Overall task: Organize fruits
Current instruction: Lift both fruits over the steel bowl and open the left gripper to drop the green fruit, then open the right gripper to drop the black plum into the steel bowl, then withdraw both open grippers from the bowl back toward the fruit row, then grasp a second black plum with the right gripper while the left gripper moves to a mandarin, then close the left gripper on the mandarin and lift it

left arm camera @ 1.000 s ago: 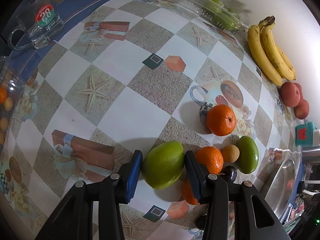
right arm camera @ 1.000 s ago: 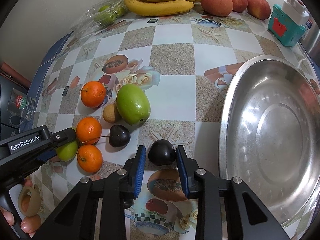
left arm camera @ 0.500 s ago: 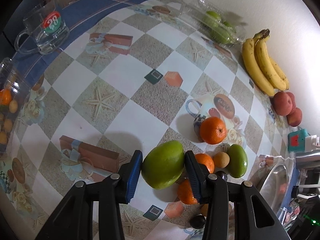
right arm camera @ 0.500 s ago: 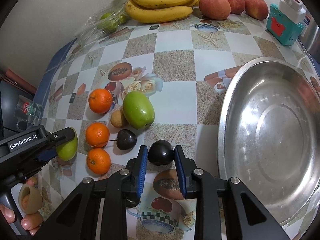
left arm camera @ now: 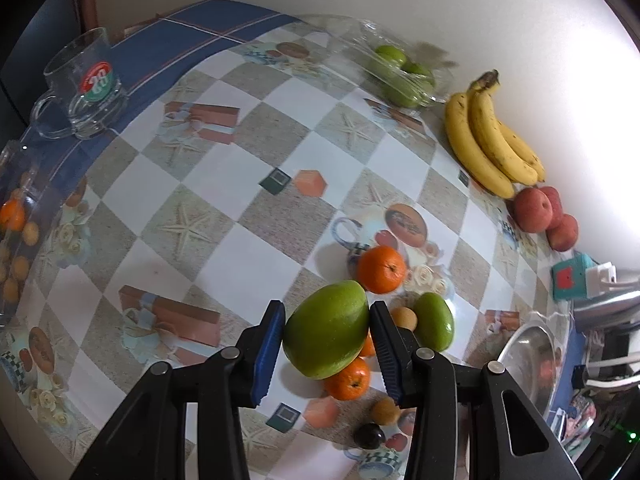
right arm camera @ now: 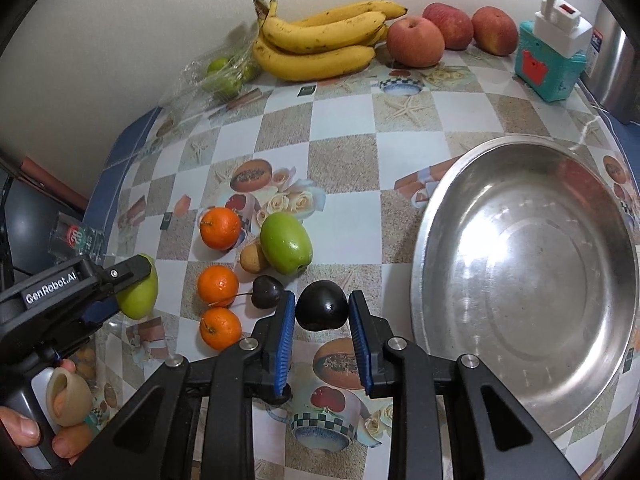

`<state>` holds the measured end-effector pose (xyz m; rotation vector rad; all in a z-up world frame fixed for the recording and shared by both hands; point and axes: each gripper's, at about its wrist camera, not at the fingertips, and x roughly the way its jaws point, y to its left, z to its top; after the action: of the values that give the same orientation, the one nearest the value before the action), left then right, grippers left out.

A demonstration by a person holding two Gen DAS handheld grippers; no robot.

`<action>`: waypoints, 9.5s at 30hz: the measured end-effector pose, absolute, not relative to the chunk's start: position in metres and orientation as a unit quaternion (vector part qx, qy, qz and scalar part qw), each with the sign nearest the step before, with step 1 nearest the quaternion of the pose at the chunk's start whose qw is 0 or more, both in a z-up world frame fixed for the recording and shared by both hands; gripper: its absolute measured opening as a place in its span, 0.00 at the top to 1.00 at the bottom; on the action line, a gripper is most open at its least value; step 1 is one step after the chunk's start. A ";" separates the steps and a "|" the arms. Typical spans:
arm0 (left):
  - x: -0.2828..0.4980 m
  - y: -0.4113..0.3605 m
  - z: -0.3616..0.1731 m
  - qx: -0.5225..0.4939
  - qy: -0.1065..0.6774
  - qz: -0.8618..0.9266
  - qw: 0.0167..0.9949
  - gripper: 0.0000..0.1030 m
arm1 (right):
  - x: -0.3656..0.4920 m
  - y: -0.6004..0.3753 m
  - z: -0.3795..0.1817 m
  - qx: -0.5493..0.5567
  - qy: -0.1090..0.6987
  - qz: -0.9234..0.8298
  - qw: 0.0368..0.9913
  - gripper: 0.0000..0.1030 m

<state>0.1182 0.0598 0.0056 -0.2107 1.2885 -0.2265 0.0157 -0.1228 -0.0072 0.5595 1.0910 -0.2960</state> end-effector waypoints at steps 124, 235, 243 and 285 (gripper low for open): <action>0.071 -0.022 0.020 0.150 0.521 -0.104 0.834 0.00 | -0.059 -0.206 0.008 0.275 0.496 -0.289 0.771 0.08; 0.087 0.026 0.018 0.063 0.559 -0.154 0.812 0.86 | 0.030 -0.056 -0.051 0.235 0.604 -0.049 0.760 0.74; 0.075 0.053 0.017 0.009 0.559 -0.173 0.810 0.84 | -0.004 -0.068 -0.022 0.286 0.559 -0.072 0.774 0.74; 0.084 0.028 -0.008 0.023 0.590 -0.167 0.789 0.66 | -0.015 -0.106 0.001 0.304 0.525 -0.086 0.790 0.75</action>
<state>0.0838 0.0279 -0.0080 0.0501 1.2715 -0.3588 -0.0153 -0.1058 0.0013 0.6551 1.1309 -0.1858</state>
